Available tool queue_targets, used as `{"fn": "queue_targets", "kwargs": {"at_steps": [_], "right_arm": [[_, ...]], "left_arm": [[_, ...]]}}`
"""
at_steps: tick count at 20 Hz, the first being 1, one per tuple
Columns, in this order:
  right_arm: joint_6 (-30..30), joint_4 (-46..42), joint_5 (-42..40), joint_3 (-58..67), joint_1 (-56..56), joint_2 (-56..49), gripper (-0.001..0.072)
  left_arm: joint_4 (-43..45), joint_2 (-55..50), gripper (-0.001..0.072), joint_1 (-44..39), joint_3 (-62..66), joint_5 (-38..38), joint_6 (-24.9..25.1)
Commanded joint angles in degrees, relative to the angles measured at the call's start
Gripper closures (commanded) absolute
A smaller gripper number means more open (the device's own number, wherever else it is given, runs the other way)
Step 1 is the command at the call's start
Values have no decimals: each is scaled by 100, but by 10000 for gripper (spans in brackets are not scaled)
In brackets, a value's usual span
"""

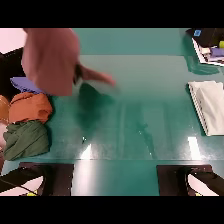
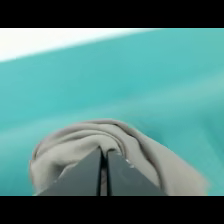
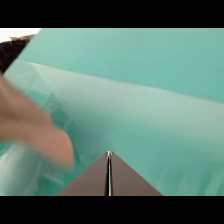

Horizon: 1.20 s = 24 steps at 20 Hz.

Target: Fold the shirts.

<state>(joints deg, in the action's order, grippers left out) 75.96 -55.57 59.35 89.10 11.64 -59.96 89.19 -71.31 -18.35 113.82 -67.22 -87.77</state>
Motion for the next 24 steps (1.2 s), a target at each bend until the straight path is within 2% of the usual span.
{"fn": "queue_targets", "kwargs": {"at_steps": [1, 3, 4, 5, 6, 9, 13, 15, 18, 21, 24], "right_arm": [[7, 2, 203, 282, 0, 153, 695], [7, 0, 267, 282, 0, 354, 695], [7, 0, 264, 280, 0, 439, 695], [7, -2, 262, 282, 0, 518, 695], [7, -2, 262, 282, 0, 599, 695], [9, -7, 262, 282, 0, 782, 695], [9, -4, 378, 280, 0, 776, 695], [11, 7, 400, 280, 0, 675, 695], [13, 11, 597, 280, 4, 452, 695], [13, 15, 667, 280, 7, 219, 695], [13, 13, 678, 280, 7, 83, 695]], "left_arm": [[-669, -11, 684, -1185, -868, -251, -72], [-1506, -278, 682, -1766, -1513, 254, -33], [-1847, -437, 613, -2015, -1751, 564, 162], [-2072, -614, 303, -2238, -1906, 852, 343], [-2098, -791, 148, -2376, -1921, 1003, 422], [-1676, -896, 149, -2079, -1917, 1099, 479], [-1279, -1014, 149, -656, -1930, 435, 151], [-1478, -1185, 149, -7, -2186, 245, 116], [-2201, -1458, 149, 544, -3112, 522, 122], [-2588, -1827, 149, 577, -3810, 986, 271], [-3069, -2293, 149, 481, -3908, 1088, 400]]}}
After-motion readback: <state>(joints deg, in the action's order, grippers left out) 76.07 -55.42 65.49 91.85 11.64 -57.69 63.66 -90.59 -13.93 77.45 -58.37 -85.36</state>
